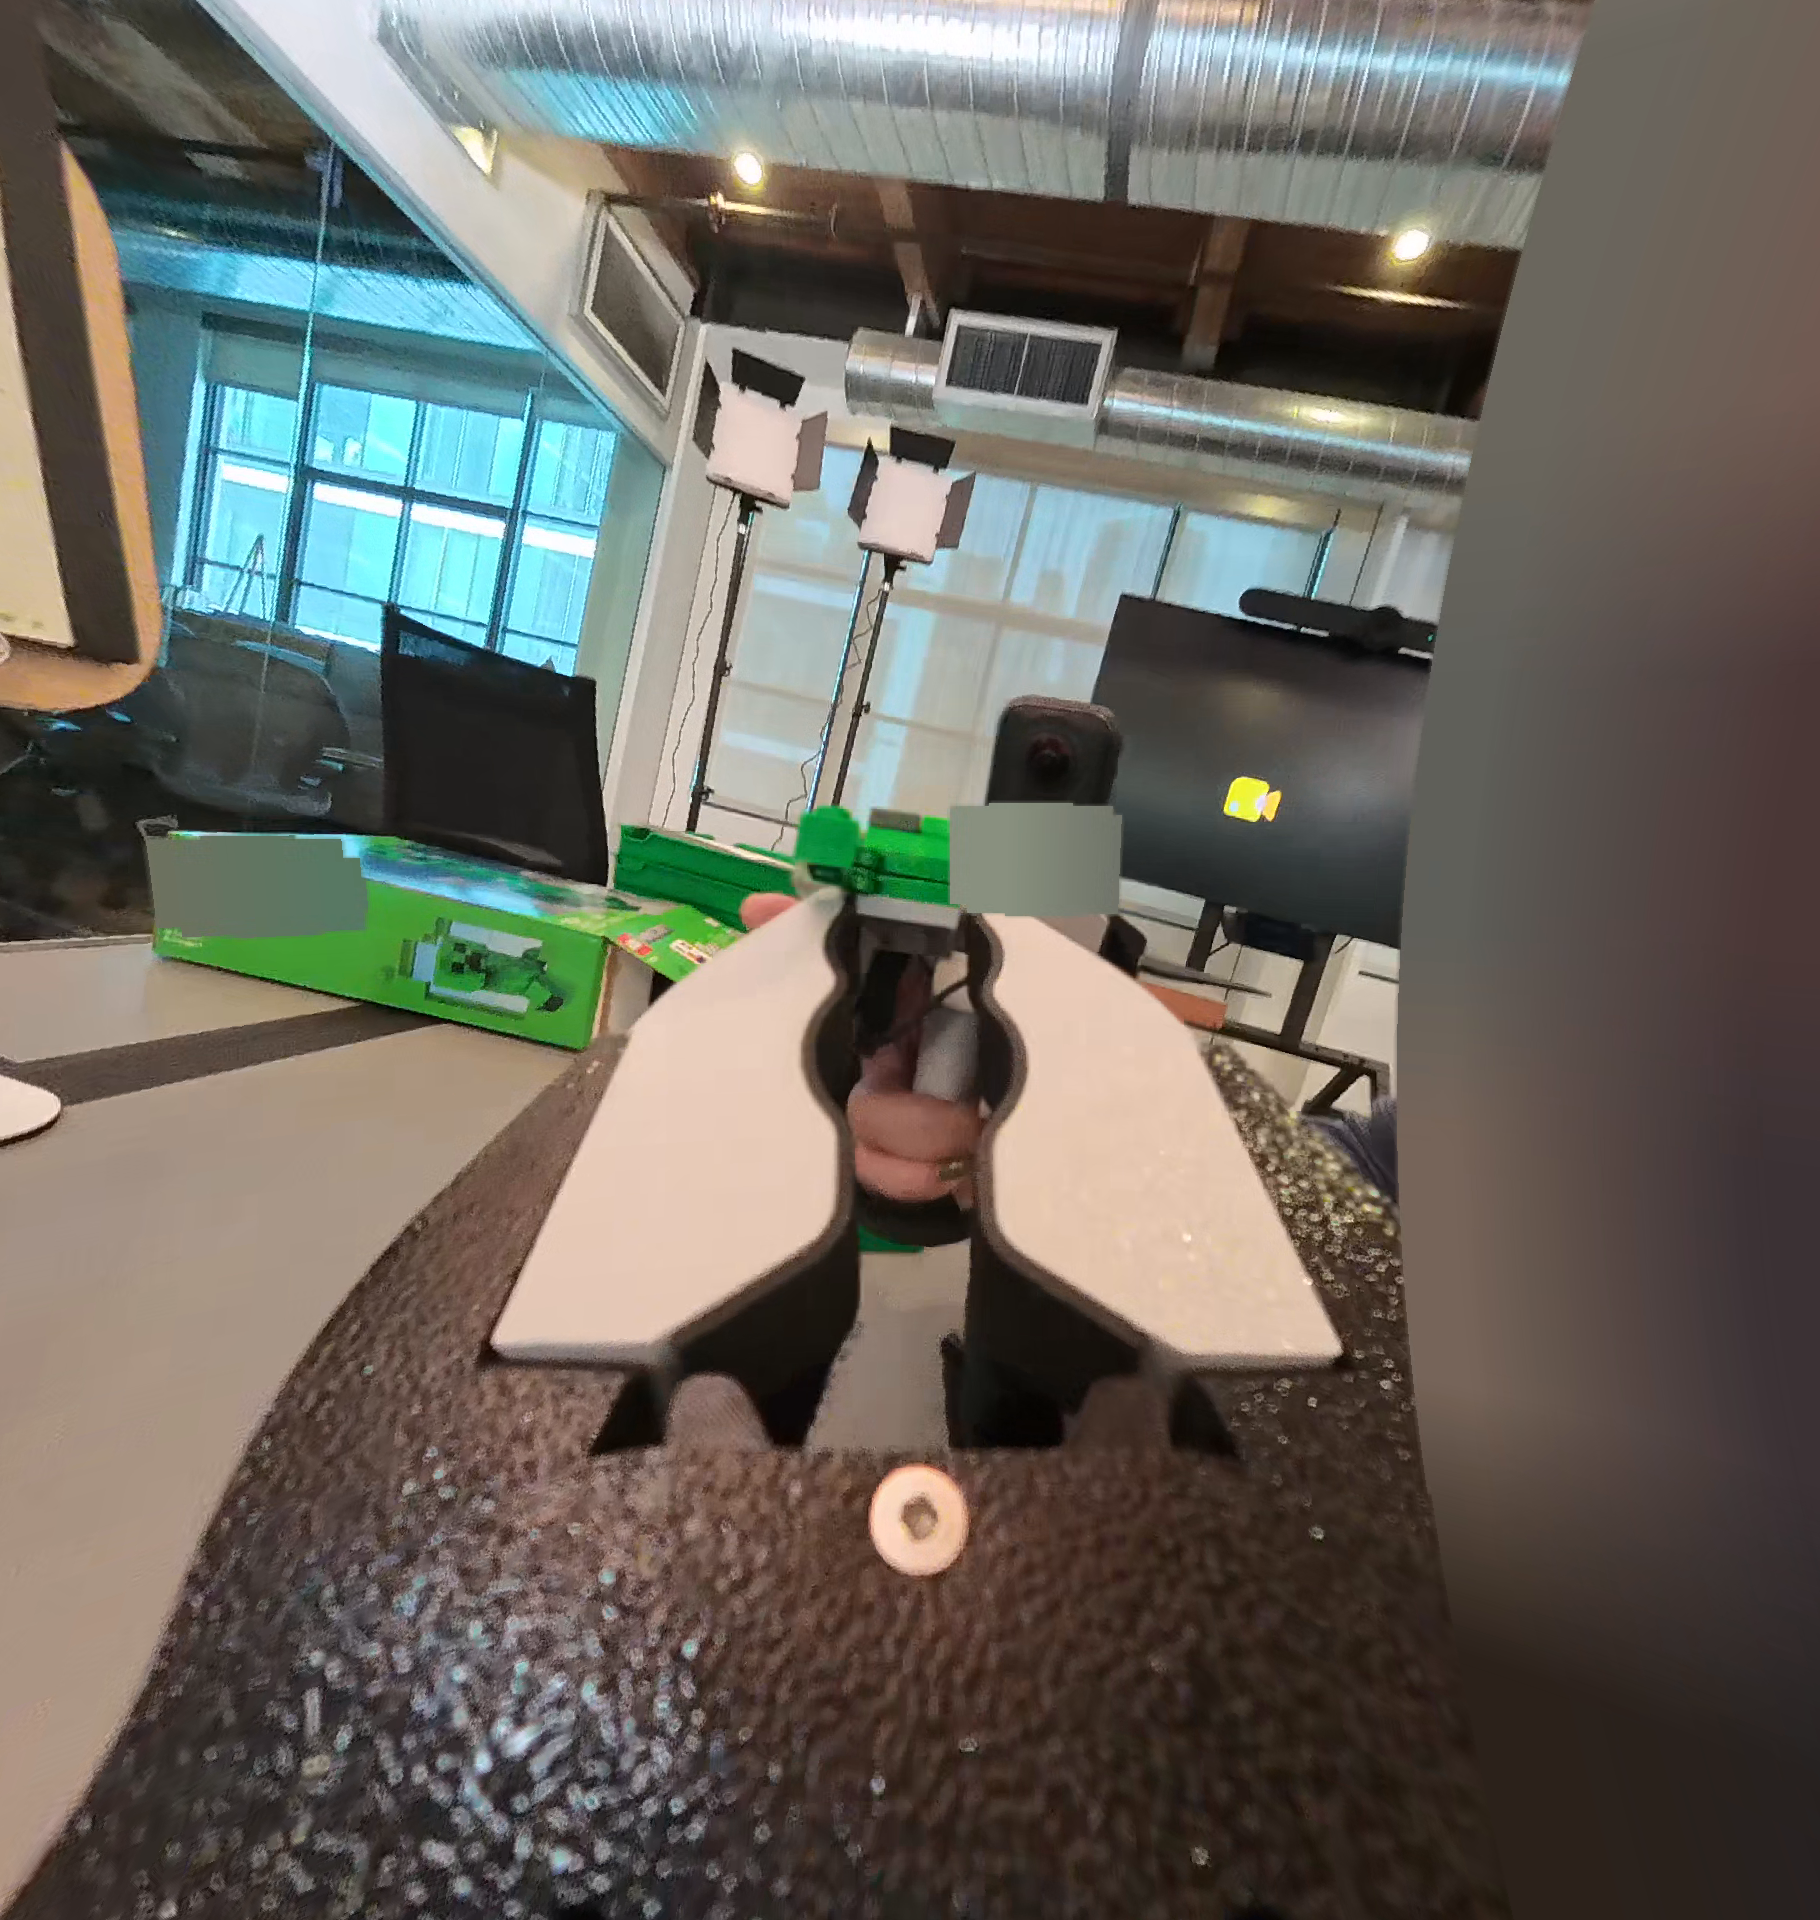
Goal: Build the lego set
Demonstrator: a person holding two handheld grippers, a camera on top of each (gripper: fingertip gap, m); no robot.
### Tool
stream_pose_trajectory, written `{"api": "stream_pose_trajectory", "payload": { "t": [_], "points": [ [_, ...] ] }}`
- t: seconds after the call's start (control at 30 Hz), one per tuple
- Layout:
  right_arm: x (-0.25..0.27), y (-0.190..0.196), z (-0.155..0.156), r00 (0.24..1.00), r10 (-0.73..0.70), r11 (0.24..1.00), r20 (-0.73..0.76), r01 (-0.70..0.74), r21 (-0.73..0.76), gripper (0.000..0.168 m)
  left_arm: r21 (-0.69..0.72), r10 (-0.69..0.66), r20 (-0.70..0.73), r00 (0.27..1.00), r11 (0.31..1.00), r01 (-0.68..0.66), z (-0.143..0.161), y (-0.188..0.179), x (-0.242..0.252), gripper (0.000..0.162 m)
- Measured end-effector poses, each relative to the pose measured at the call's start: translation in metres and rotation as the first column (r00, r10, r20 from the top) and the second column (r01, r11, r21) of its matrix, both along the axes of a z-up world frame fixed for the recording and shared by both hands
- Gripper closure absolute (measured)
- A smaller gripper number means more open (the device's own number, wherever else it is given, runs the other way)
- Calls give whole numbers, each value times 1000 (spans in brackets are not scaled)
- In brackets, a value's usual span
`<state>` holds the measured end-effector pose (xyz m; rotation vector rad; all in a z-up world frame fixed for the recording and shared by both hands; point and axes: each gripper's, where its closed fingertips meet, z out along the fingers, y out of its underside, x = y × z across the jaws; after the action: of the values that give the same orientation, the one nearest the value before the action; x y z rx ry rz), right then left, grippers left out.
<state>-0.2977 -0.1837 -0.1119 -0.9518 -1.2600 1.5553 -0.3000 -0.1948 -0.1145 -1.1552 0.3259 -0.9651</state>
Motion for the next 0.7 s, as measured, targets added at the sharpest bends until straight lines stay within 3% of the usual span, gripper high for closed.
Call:
{"api": "stream_pose_trajectory", "payload": {
  "t": [0.07,0.2,0.33,0.43,0.53,0.7],
  "points": [
    [4,20,3,991,-131,990,-35,133,41,128,16,11,10,1000,1000,-11,1,2,-5,143],
    [4,62,8,907,-408,911,-104,413,23,128,82,14,49,999,996,-18,7,10,-18,144],
    [-13,108,-4,728,-666,730,-164,681,55,131,90,71,84,994,993,-79,-3,42,-44,143],
    [-26,134,-18,607,-776,616,-174,788,3,135,76,112,197,974,989,-129,-12,58,-73,143],
    [-51,137,-34,637,-756,644,-150,765,-3,135,81,81,285,955,991,-109,-13,55,-89,143],
    [-72,130,-38,718,-684,716,-132,695,68,136,65,135,84,987,988,-141,-17,55,-89,143]
  ]
}}
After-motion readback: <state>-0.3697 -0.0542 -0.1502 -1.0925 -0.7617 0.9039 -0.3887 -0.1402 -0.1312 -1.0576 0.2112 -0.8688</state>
